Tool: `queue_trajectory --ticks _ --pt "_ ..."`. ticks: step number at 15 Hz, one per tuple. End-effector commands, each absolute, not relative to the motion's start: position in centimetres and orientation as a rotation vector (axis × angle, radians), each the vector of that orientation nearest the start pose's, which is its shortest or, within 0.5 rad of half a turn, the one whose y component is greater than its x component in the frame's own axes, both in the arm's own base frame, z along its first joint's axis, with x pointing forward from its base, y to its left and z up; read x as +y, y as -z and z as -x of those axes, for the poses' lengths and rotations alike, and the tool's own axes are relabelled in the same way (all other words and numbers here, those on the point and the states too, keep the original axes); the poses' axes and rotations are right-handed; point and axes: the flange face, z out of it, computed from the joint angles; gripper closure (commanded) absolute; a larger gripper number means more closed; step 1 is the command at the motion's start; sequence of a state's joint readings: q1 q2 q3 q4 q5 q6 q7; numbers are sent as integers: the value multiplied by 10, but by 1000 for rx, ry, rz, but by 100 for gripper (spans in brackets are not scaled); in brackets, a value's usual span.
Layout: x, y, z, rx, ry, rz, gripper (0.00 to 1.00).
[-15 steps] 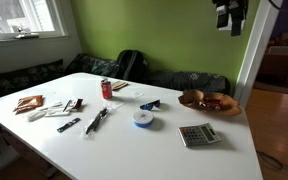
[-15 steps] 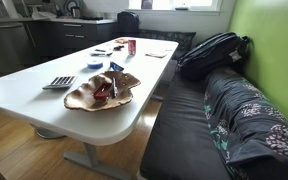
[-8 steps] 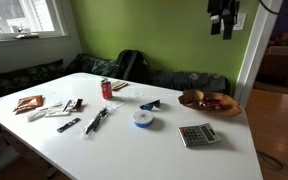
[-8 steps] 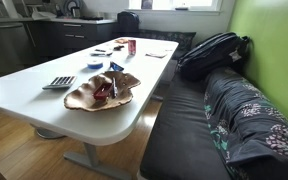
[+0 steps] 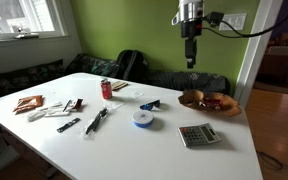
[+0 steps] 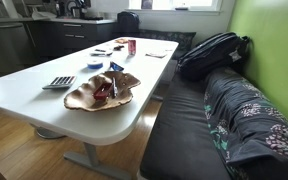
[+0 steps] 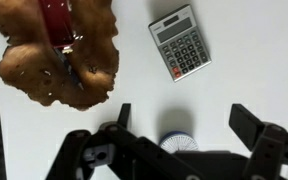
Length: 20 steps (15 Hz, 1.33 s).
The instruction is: Put the glasses on the wooden tray
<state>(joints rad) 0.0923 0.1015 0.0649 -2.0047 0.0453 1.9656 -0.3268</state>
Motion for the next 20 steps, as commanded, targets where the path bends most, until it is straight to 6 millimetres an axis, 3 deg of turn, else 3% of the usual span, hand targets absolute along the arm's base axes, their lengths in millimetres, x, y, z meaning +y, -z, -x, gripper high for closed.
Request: queue_trajectory --ticks 1,2,3,5,8,10,13,16,20 --pt "116 -347 -608 -919 -224 3001 0" --pt "123 -334 -615 -938 -235 2924 0" --pt "110 -353 -594 -865 -225 2981 0" --pt "122 -332 -608 -910 -246 2950 0" --pt "124 -331 -615 -921 -237 2944 0" --pt "144 -334 -615 -1061 -30 2918 0" --pt "156 -331 -629 -1201 199 2868 0" --pt "150 -312 -649 -1395 330 2792 0" --pt "121 -268 -674 -1498 237 2653 0"
